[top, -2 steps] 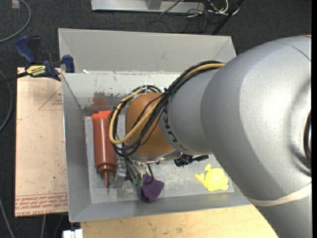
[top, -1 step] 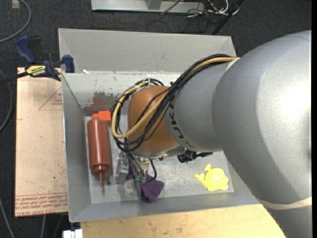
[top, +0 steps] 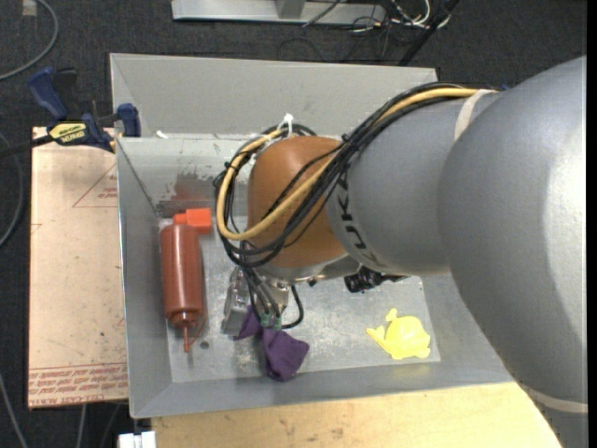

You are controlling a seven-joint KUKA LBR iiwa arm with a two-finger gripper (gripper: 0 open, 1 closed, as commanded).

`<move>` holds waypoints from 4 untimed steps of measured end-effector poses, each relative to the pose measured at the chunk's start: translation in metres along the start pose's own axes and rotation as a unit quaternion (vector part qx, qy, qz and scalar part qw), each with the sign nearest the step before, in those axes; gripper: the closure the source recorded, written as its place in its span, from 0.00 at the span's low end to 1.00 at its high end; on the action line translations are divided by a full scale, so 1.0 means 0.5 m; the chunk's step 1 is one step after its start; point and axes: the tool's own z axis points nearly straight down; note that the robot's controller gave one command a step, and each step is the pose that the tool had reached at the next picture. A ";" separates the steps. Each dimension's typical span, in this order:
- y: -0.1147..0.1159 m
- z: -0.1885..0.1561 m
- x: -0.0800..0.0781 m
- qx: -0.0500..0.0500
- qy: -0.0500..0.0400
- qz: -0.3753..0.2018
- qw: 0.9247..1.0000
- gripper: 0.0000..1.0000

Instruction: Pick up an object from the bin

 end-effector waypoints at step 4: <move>-0.161 0.152 -0.036 -0.002 -0.001 -0.216 0.976 1.00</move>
Offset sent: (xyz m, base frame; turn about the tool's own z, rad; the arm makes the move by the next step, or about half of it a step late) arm 0.0302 -0.0365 0.0036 -0.1623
